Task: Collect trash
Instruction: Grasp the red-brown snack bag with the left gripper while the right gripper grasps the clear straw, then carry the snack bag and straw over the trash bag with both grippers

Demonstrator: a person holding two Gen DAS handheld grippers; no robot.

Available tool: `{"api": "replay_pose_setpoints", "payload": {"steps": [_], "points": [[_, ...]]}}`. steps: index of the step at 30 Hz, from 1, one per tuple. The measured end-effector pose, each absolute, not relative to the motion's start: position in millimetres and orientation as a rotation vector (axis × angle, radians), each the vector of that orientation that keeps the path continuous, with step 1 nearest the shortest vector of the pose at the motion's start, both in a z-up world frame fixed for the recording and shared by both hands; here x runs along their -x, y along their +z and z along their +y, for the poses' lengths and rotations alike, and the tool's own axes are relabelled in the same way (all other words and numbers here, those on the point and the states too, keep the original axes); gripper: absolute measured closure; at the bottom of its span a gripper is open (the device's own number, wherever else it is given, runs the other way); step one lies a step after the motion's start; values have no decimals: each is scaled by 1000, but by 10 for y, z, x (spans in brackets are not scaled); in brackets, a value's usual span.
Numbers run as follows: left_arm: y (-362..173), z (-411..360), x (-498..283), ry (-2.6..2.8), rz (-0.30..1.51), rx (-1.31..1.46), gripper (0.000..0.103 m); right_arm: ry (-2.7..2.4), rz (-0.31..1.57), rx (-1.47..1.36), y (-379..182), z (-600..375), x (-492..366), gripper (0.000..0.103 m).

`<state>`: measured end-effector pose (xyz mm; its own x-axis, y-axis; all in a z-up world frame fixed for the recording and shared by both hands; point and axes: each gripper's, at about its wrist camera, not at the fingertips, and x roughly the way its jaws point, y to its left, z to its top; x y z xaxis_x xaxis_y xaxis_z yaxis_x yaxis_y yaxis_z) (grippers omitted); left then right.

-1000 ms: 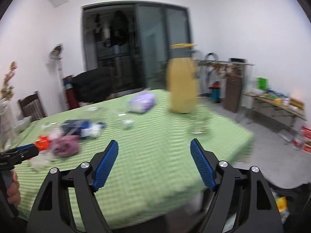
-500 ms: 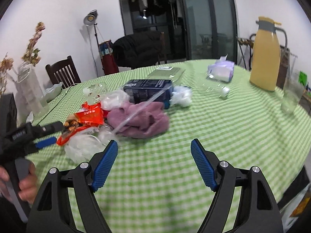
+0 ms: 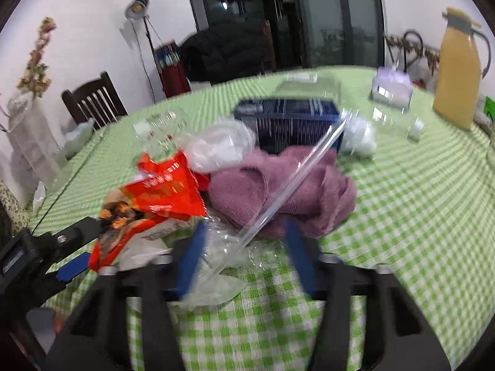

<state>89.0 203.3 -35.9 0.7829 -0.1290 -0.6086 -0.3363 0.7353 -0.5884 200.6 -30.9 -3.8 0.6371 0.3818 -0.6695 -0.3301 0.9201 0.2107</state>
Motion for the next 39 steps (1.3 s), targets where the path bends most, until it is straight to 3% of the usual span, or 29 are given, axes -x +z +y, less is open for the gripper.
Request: {"api": "replay_pose_setpoints", "payload": {"steps": [3,4,7,12,14,16,21,29,39], "points": [[-371,2016,-899,112,677,749,29,411,779,-99,-41,-404,-2003,96],[-374,2006,-896,100,677,752,38,409,762,-98,-1,-452,-1967,98],[-364,1940,-933,77,678,737,57,410,706,-103,147,-581,-1857,98],[-313,1832,-961,96,669,653,70,416,619,-128,365,-846,-1720,98],[-321,1815,-1001,107,681,626,86,419,591,-145,418,-994,-1658,98],[-302,1787,-1025,109,679,601,94,429,567,-168,445,-1147,-1586,98],[-76,1739,-904,150,574,558,95,383,504,-129,536,-1562,-1415,98],[789,1234,-696,169,393,384,96,300,482,-199,483,-2209,-1305,98],[1034,49,-958,-63,426,283,96,70,430,-315,346,-3467,-982,98]]}}
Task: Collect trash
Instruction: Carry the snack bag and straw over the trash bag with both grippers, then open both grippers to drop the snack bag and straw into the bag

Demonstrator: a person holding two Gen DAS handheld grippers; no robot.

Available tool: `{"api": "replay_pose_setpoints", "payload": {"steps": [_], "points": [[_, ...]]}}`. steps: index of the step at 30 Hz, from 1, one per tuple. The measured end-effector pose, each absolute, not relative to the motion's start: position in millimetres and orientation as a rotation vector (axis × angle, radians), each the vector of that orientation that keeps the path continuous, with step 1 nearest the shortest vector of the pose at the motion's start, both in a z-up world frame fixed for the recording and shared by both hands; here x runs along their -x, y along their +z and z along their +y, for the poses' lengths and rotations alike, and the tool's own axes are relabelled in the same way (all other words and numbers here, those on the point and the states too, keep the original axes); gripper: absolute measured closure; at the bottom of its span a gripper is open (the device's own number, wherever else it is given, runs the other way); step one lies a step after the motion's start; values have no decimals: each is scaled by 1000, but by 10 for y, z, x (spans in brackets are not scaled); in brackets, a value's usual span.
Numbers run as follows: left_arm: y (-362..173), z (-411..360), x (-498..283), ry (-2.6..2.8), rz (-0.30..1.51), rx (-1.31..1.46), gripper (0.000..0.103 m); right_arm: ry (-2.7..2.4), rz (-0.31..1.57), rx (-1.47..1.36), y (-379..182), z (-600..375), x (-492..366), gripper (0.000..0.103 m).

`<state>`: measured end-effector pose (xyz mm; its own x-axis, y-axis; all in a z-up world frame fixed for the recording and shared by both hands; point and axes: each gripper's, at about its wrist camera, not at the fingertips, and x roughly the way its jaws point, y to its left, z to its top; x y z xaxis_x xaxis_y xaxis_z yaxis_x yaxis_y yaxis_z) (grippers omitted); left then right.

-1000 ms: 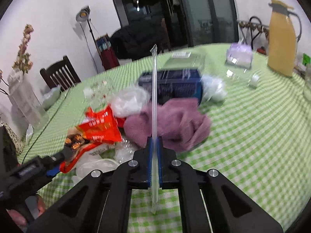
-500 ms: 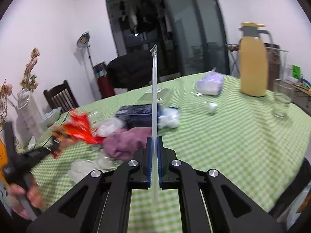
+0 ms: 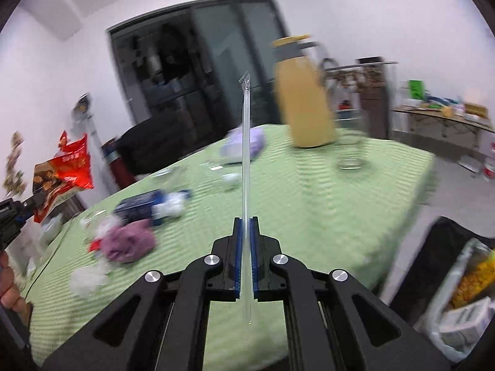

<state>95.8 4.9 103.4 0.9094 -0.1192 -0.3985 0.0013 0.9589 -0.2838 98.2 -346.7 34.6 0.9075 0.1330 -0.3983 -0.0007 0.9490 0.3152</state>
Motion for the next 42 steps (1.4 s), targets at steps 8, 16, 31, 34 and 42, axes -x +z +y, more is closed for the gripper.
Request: {"api": "replay_pose_setpoints", "payload": {"steps": [8,16,31,34,42], "points": [[942,-1191,-1198,-258,501,139,96,-296,499,-447,-280,-5062,-563,98],[774,-2131,-1320,-390,587,50,96,-502,631,-731,-1245,-5982,-241,98],[48,-3799,-1255,-626,737,-222,96,-635,623,-690,-1332,-6336,67,46],[-211,-4112,-1226,-664,798,-263,96,-678,524,-658,-1016,-6487,307,46],[-876,-4921,-1022,-707,829,-475,95,-715,428,-668,-788,-6800,725,46]]}}
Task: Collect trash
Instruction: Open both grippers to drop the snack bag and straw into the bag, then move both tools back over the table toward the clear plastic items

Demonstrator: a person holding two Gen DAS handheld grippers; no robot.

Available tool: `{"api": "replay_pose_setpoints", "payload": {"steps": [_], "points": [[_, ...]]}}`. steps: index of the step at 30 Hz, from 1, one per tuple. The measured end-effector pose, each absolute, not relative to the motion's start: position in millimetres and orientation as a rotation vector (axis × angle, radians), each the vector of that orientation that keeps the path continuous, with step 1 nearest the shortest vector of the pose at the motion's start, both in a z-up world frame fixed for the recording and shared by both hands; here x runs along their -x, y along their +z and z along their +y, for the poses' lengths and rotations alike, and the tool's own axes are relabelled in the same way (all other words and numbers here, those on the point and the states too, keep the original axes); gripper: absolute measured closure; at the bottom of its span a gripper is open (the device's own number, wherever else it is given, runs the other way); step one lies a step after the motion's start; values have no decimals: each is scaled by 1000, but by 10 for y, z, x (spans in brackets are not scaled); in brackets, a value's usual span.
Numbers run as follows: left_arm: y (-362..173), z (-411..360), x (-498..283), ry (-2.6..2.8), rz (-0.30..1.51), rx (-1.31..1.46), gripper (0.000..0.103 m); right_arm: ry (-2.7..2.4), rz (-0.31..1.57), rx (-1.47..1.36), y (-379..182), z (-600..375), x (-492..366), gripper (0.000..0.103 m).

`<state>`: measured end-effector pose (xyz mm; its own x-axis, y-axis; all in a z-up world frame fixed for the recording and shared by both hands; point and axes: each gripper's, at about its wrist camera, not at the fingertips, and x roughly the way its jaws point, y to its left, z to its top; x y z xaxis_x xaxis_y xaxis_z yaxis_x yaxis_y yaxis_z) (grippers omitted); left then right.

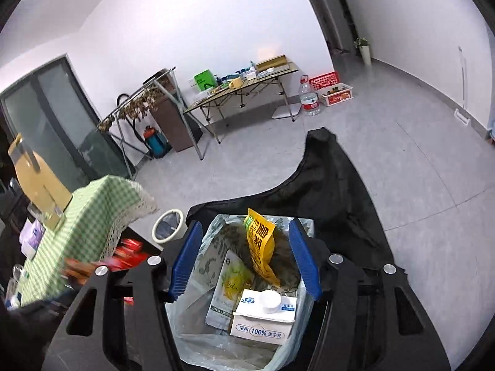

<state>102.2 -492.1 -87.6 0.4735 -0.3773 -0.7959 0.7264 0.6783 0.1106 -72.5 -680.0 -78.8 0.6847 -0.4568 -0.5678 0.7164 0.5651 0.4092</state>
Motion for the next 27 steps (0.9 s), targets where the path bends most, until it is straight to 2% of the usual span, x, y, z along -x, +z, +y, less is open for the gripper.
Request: {"api": "replay_pose_setpoints", "payload": {"steps": [4,6,7,9,10,11,18,25,27], "points": [[-1100,-5223,-981,-707,829,-554,95,-731,427,-677,-813,-6870,820,46],[-1188,-5338,-1002,-708,837,-589,92,-741,429,-678,-838,-6892,829,47],[-1248,-5400,-1010,-710,850,-608,88,-744,429,-682,-852,-6912,855,47],[-1307,-5448,-1019,-729,871,-617,71,-748,433,-693,-891,-6944,887,46],[-1337,-5458,-1017,-731,877,-621,57,-750,435,-696,-908,-6951,900,46],[-1355,-5458,-1017,-728,877,-623,54,-752,437,-698,-922,-6960,909,46],[-1329,-5375,-1125,-710,935,-564,54,-747,470,-729,-1054,-6975,893,46],[-1103,-5188,-1089,-731,899,-509,54,-708,475,-708,-995,-6881,786,46],[-1002,-5117,-1036,-753,867,-500,49,-698,475,-701,-967,-6845,746,46]]}}
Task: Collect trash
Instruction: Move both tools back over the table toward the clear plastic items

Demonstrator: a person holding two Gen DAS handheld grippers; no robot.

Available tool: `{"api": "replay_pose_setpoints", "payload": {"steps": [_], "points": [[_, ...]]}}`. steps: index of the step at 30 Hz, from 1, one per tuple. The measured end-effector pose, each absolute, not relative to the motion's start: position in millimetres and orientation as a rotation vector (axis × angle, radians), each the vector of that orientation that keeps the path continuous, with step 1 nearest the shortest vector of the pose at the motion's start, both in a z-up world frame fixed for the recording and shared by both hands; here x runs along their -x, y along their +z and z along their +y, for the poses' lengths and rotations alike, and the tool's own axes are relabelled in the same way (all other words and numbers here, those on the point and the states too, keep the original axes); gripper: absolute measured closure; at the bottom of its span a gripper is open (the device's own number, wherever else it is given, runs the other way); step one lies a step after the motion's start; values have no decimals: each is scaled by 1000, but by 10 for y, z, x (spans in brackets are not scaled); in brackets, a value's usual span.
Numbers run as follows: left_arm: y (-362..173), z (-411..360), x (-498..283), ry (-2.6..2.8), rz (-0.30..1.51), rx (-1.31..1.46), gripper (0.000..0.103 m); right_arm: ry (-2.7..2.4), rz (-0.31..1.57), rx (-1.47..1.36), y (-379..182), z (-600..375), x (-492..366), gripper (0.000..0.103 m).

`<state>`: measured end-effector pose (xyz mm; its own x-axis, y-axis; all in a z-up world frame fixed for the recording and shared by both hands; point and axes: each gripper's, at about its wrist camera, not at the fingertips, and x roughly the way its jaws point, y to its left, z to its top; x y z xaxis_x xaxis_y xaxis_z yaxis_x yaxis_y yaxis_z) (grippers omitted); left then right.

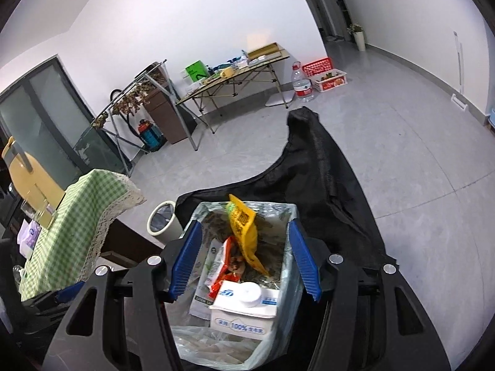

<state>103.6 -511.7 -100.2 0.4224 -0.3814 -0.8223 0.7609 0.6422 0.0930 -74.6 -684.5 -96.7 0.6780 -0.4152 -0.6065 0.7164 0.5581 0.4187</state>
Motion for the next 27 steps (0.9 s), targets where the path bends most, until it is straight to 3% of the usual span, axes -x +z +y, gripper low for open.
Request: {"api": "replay_pose_setpoints", "payload": {"steps": [6,10,15,27], "points": [[-663,-4760,-1043,-755,825,-407,43,-651,473,-648,-790,-6660,561,46],[-468,-4501,-1031,-755,773,-323,32,-610,461,-603,-614,-6478,428,46],[-208,-4126,-1022,-731,702,-252,30,-551,448,-531,-382,-6213,251,46],[610,-2446,-930,-459,471,-38,19,-366,419,-350,89,-5386,-219,43]]}}
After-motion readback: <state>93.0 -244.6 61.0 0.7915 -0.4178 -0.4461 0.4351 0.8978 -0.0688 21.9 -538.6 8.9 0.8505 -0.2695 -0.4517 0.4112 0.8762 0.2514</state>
